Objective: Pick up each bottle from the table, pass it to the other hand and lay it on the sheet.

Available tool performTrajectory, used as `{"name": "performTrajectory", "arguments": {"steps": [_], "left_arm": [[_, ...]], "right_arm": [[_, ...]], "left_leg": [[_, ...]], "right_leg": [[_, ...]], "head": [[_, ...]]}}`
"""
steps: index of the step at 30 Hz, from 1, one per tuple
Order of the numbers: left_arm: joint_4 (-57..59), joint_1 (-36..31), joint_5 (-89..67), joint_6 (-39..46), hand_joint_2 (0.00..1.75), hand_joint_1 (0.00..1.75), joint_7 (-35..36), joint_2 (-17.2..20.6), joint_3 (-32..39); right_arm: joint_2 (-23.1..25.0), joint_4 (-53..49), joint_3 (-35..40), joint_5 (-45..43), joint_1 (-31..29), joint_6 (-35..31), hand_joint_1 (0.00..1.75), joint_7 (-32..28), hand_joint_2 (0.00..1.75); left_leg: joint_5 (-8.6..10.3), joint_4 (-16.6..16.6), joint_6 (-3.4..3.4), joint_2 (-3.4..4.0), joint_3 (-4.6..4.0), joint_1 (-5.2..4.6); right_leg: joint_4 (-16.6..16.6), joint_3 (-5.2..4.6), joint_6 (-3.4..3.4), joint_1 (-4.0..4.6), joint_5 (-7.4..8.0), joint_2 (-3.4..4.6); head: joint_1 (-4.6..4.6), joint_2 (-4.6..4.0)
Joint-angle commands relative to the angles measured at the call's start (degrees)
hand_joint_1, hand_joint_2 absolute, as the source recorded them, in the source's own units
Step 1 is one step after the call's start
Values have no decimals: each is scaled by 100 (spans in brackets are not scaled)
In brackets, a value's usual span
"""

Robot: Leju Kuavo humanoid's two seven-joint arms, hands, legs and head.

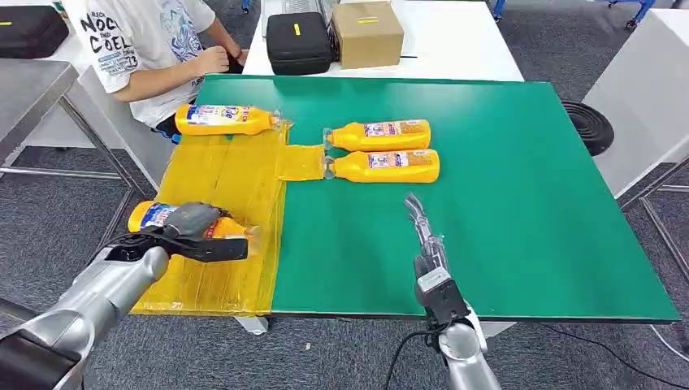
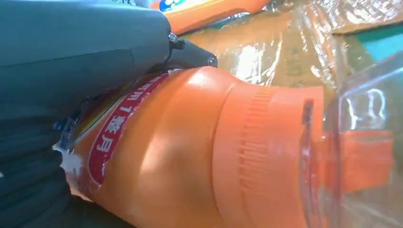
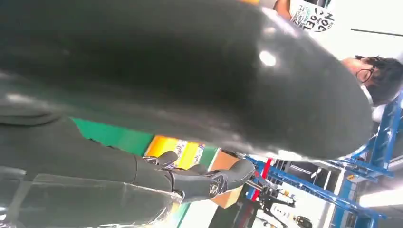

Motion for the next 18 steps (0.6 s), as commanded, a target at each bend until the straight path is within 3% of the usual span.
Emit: {"name": "performTrajectory", "arguments": {"steps": [1, 16, 18], "left_arm": [[422, 309, -93, -206, 175, 175, -26, -305, 53], [810, 57, -287, -1326, 175, 175, -467, -189, -280], [813, 76, -250, -1331, 175, 161, -474, -180, -253]], "right_arm": [[-88, 127, -33, 14, -63, 1, 0, 49, 0], [-119, 559, 109, -44, -378, -36, 0, 48, 0], [-122, 533, 119, -48, -354, -58, 0, 39, 0]], "left_leg": [[-3, -11, 2, 11, 33, -2], [-2, -14, 1, 16, 70, -6], [-2, -18, 1, 21, 75, -4]], "right_leg": [[-13, 32, -9, 0, 0, 5], [-11, 63, -9, -2, 3, 16], [-17, 67, -12, 1, 5, 20]], "head": [[2, 0], [0, 0], [0, 0]]}}
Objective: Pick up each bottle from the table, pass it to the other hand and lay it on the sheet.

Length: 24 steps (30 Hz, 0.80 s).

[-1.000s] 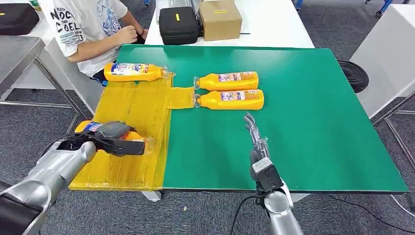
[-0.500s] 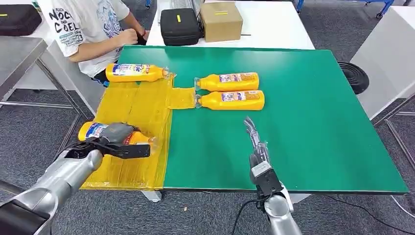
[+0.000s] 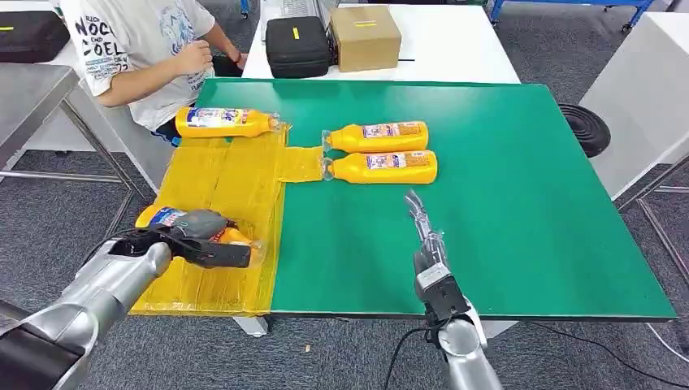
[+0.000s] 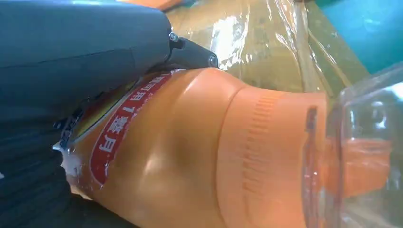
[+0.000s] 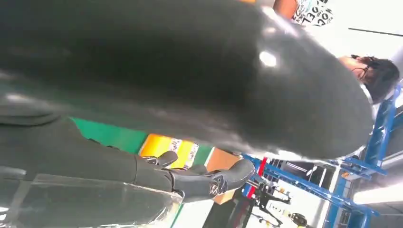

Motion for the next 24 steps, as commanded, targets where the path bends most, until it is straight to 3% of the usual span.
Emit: {"name": "performTrajectory", "arguments": {"steps": [1, 7, 9, 10, 11, 12, 13, 14, 18, 24], "left_arm": [[558, 245, 70, -225, 175, 161, -54, -80, -206], [541, 294, 136, -192, 175, 147, -84, -91, -157], [539, 313, 146, -167, 175, 131, -68, -109, -148], [545, 314, 153, -163, 175, 131, -60, -114, -145], [543, 324, 156, -152, 175, 91, -59, -118, -142], [545, 334, 167, -140, 175, 68, -57, -124, -132], [549, 338, 176, -138, 175, 30, -61, -133, -127], [548, 352, 189, -130, 175, 12, -56, -148, -117], [543, 409, 196, -92, 175, 0, -49, -159, -117], [538, 454, 210, -62, 175, 0, -53, -163, -114]], "right_arm": [[-112, 449, 113, -43, -210, -52, 0, 17, 0], [-138, 405, 102, -52, -206, -71, 0, 20, 0], [-141, 391, 100, -54, -185, -74, 0, 21, 0], [-140, 381, 98, -54, -176, -76, 0, 22, 0], [-140, 377, 96, -55, -163, -79, 0, 23, 0], [-135, 359, 92, -56, -147, -87, 0, 25, 0], [-130, 331, 82, -57, -131, -96, 0, 27, 0], [-125, 279, 69, -57, -95, -105, 0, 30, 0], [-120, 187, 52, -48, -10, -117, 0, 40, 0], [-119, 115, 23, -24, 67, -126, 0, 59, 0]], "left_leg": [[-3, -11, 0, 18, 21, -2], [-4, -12, 0, 22, 22, -4], [-3, -15, 1, 23, 24, -3], [-4, -13, 1, 20, 24, -4], [-2, -20, 0, 29, 28, -3], [-3, -16, 0, 22, 25, -4], [-3, -11, 1, 15, 20, -5], [-3, -18, 0, 23, 27, -4], [-2, -13, 1, 12, 24, -6], [-3, -13, 1, 15, 28, -6]], "right_leg": [[-11, 16, -8, 0, 1, 13], [-11, 15, -8, -2, 2, 16], [-14, 17, -11, -1, 4, 16], [-11, 17, -9, -2, 2, 14], [-20, 19, -14, 0, 7, 20], [-15, 18, -11, -1, 4, 16], [-9, 15, -7, -3, 1, 11], [-17, 20, -12, -1, 4, 15], [-10, 19, -7, -4, 0, 7], [-10, 26, -8, -4, 0, 9]], "head": [[0, 0], [0, 0], [0, 0], [0, 0], [0, 0], [0, 0], [0, 0], [0, 0], [0, 0], [0, 0]]}}
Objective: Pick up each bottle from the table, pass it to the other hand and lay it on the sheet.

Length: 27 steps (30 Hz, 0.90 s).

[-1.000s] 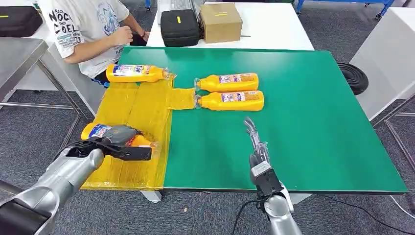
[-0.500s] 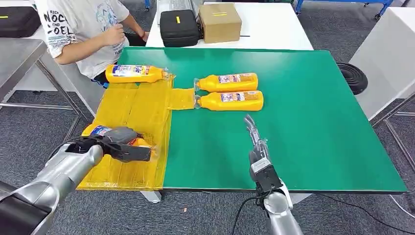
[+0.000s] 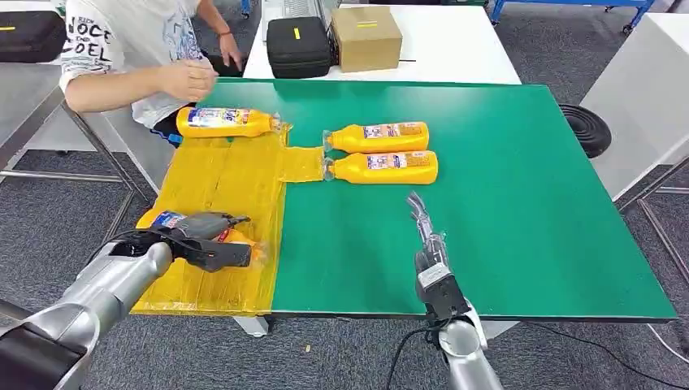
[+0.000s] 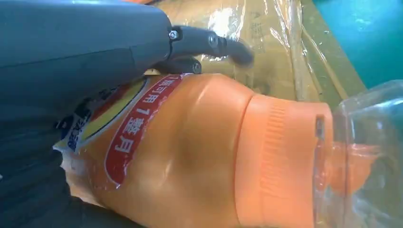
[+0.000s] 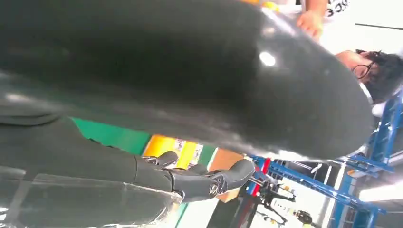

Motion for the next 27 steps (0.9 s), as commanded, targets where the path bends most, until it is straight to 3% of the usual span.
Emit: {"name": "performTrajectory", "arguments": {"steps": [1, 11, 12, 19, 27], "left_arm": [[443, 427, 0, -57, 175, 0, 15, -133, -105], [381, -15, -161, -407, 175, 0, -90, 92, -363], [370, -72, -184, -479, 0, 0, -120, 115, -406], [90, -454, -301, -835, 0, 0, -533, 444, -760], [-155, -284, -138, -702, 0, 0, -605, 588, -769]], "right_arm": [[-99, 53, 10, 20, 4, -16, 0, 19, 0], [-123, 225, -16, 45, -90, -26, 0, 14, 0], [-130, 253, -16, 45, -111, -26, 0, 14, 0], [-161, 195, -44, 15, -11, -76, 0, -26, 0], [-152, 54, -43, 16, 204, -78, 0, -59, 0]], "left_leg": [[-1, -19, 1, 22, 25, -4], [0, -8, -1, 20, 19, 1], [0, -10, -1, 24, 20, 1], [-2, -2, -1, 16, 14, 4], [-4, -4, -1, 27, 10, 4]], "right_leg": [[-19, 19, -13, -1, 4, 14], [-11, 14, -14, 5, 5, 12], [-14, 14, -17, 5, 7, 14], [-5, 9, -11, 6, 3, 10], [-7, -1, -13, 7, 1, 12]], "head": [[0, 0], [0, 0], [0, 0], [2, 0], [2, 0]]}}
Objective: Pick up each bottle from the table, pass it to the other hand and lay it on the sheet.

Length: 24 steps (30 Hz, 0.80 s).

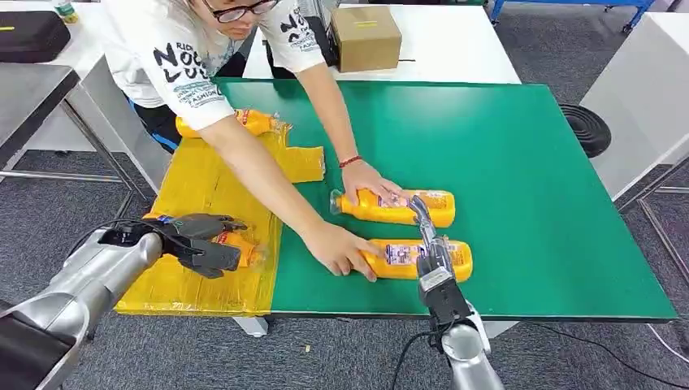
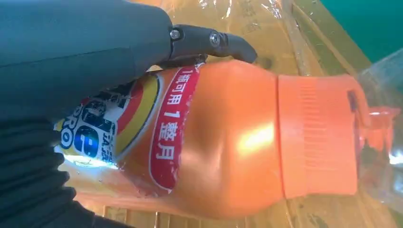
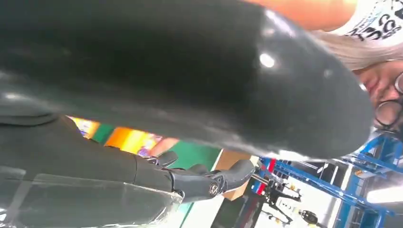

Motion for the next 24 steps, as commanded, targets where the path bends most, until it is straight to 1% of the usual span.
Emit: {"name": "performTrajectory", "arguments": {"steps": [1, 6, 9, 13, 21, 24], "left_arm": [[-178, 134, 162, 18, 0, 0, -102, 320, -423], [-284, 120, 280, 65, 0, 0, -198, 306, -427], [-380, 157, 422, 181, 0, 0, -335, 298, -420], [-537, 318, 634, 570, 0, 0, -387, 319, -336], [-607, 359, 712, 677, 0, 0, -400, 323, -310], [-676, 396, 756, 776, 0, 0, -403, 335, -284]], "right_arm": [[-107, 126, -9, -13, 59, -12, 0, -62, 0], [-194, 291, -15, -68, -140, -7, 0, -71, 0], [-193, 249, 5, -88, -65, -9, 0, -73, 0], [-155, 43, -7, -84, 127, -24, 0, -55, 0], [-150, 47, -24, -77, 110, -21, 0, -32, 0], [-152, 96, -24, -66, 52, -8, 0, -8, 0]], "left_leg": [[-3, -4, 0, 13, 4, 0], [-5, -5, 0, 27, -3, 3], [-2, -3, 1, 13, -10, 1], [-3, -6, 0, 11, -8, 1], [-2, -1, 0, 8, -30, 0], [-5, -2, 0, 14, -25, 2]], "right_leg": [[-4, 1, -9, 2, 0, 7], [-8, -7, -15, 6, 3, 17], [-5, -11, -11, 3, 1, 5], [-7, -7, -11, 3, -1, 3], [-2, -30, -8, 2, 0, 2], [-4, -26, -13, 4, -2, 5]], "head": [[0, 0], [-2, 0], [0, 0], [0, 0], [0, 0], [0, 0]]}}
